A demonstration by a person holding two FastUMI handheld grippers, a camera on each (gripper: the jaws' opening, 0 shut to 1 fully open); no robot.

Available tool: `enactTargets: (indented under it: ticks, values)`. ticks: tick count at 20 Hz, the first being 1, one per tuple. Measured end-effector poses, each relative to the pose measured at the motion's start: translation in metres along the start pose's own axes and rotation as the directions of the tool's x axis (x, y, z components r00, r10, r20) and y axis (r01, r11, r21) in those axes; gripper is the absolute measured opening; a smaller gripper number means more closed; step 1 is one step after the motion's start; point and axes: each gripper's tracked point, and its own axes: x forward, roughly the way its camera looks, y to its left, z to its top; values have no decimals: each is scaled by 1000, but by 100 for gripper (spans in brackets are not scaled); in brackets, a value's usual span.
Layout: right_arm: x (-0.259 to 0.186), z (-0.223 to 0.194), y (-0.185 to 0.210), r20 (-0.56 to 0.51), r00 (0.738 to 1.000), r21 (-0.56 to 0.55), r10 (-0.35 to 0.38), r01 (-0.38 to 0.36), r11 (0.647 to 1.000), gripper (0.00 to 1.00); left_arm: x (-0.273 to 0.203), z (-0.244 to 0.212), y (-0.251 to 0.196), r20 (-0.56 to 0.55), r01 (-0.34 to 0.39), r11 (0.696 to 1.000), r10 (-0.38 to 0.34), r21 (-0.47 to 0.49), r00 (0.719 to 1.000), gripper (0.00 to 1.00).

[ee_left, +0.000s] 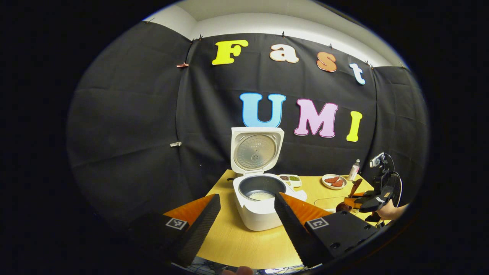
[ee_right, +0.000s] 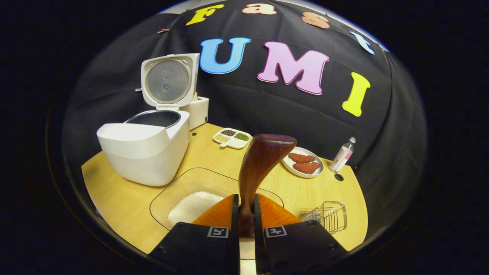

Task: Close the left gripper, press the button to open the rice cooker; take a wooden spoon from the chopstick holder with the right hand, scoop a spoonful of rice and pour it into the rice cooker, then put the wooden spoon back into the chopstick holder.

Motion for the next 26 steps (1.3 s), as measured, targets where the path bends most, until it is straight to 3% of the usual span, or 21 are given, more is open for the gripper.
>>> enactTargets:
  ticks: [4,7,8,12,15,21,26]
  values:
    - [6,-16,7,-64,998,-141,-8,-1,990,20,9,-4,8,6,4,999,-4,-32,1000,98]
    - [5,-31,9,-119,992,-140,-31,14,990,16,11,-4,16,15,-1,999,1,-39,1000,97]
    - [4,-35,10,-135,990,-119,-38,22,993,20,11,-4,18,17,-3,999,3,-36,1000,97]
    - [4,-37,30,-145,989,41,-19,25,999,20,11,-10,24,9,-12,999,13,-51,1000,95]
    - [11,-34,43,-139,990,210,-9,39,977,20,9,-12,30,5,-27,998,27,-56,1000,95]
    - [28,-25,55,-109,994,481,11,43,876,20,0,-14,40,5,-56,997,56,-44,998,95]
    - [33,-16,49,-34,998,716,44,-7,698,20,-4,-14,40,7,-71,997,72,-39,997,95]
